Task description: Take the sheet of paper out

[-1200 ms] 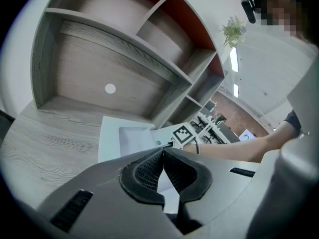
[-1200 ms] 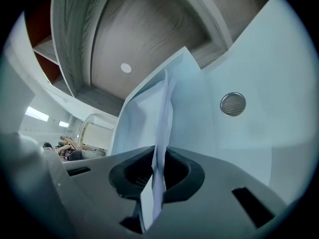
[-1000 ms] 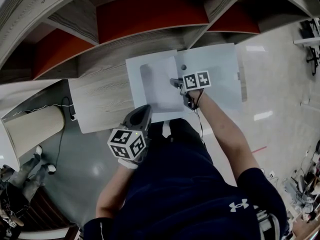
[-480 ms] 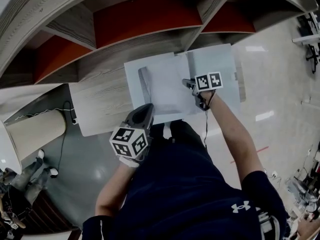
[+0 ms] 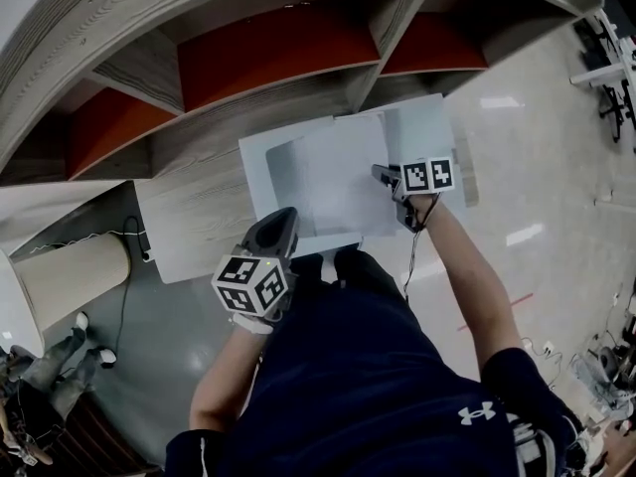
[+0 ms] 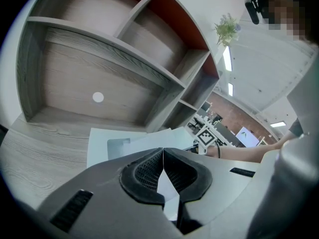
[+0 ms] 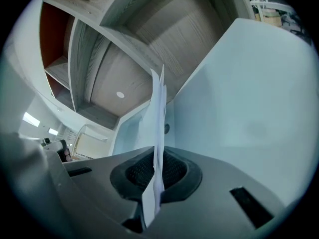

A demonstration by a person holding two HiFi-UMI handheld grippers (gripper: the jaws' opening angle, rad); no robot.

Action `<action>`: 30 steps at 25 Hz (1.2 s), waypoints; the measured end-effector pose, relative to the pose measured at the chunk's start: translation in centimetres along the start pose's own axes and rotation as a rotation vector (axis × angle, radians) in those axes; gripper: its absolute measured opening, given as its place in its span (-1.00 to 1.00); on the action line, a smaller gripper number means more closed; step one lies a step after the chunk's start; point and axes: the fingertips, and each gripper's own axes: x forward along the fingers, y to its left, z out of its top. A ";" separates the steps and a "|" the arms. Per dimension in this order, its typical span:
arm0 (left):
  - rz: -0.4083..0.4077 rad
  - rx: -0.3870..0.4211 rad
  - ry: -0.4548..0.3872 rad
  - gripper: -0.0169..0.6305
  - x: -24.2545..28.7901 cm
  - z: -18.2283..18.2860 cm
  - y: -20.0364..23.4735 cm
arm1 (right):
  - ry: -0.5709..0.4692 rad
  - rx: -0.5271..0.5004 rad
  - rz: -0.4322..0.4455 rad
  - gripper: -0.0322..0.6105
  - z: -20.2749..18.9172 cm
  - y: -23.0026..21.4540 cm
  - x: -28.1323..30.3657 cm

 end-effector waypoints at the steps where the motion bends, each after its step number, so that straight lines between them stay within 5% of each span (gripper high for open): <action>1: 0.001 0.002 -0.004 -0.90 0.0 0.1 0.0 | -0.010 -0.007 -0.006 -0.85 0.1 0.0 -0.5; 15: -0.009 0.022 -0.024 -0.90 -0.1 0.9 -1.7 | -0.171 -0.029 -0.080 -0.85 0.2 0.2 -8.4; 30: -0.027 0.035 -0.020 -0.90 0.3 1.0 -2.3 | -0.363 -0.181 -0.104 -0.85 0.7 7.6 -15.2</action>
